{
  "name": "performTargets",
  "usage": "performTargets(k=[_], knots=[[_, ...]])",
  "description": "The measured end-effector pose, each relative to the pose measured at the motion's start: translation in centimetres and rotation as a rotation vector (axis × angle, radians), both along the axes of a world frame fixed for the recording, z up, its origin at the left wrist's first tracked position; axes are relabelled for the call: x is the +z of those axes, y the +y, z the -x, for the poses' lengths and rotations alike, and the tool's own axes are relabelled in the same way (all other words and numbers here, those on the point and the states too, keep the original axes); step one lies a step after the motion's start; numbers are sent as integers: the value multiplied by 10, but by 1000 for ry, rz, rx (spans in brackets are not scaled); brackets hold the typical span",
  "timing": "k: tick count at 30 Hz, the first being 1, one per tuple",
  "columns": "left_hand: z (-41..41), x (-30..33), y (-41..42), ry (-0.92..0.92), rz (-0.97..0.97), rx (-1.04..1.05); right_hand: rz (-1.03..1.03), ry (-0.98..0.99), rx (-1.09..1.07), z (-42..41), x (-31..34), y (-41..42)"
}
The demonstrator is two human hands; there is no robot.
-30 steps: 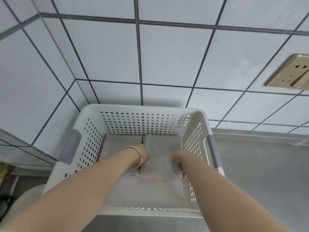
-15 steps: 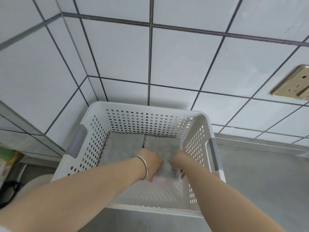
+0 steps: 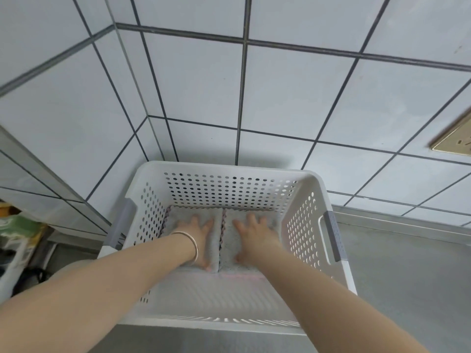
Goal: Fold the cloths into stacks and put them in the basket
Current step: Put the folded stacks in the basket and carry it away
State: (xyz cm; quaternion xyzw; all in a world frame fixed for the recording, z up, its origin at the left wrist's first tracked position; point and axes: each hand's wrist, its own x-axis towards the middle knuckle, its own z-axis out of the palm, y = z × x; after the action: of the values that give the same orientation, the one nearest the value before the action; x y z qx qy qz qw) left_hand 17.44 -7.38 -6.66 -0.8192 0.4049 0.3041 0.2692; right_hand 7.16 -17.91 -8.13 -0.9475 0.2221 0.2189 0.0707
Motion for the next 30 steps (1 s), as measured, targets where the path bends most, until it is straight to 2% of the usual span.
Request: performTargets(k=[2,8,12,14,16,18,20,22,24,26,28,30], knots=[[3,-1,3,35,1,3,-42,86,16,-3,-8,3],[1,-11,5,-2,19,14,49,234,45,-12,-27,7],[-6,4,-5,74,-17,0,36,269,37,-24,-2,8],[-5,31,-10,149,107,46,-53,125,1,-31,27,5],[-5,65,-7,101,392,130,-221,-124,-133,-28,60,4],[-8,94,10,-7,701,229,-271,-412,-255,-14,87,1],[-7,108,35,-98,893,326,-127,-682,-305,11,104,-8],[-3,109,59,-146,954,434,83,-848,-371,38,107,-22],[4,103,81,-183,966,517,155,-815,-533,60,99,-34],[8,91,98,-217,962,582,27,-713,-703,74,87,-40],[9,82,108,-235,958,657,-152,-725,-802,80,80,-41],[7,75,113,-213,978,775,-215,-757,-862,81,78,-43]])
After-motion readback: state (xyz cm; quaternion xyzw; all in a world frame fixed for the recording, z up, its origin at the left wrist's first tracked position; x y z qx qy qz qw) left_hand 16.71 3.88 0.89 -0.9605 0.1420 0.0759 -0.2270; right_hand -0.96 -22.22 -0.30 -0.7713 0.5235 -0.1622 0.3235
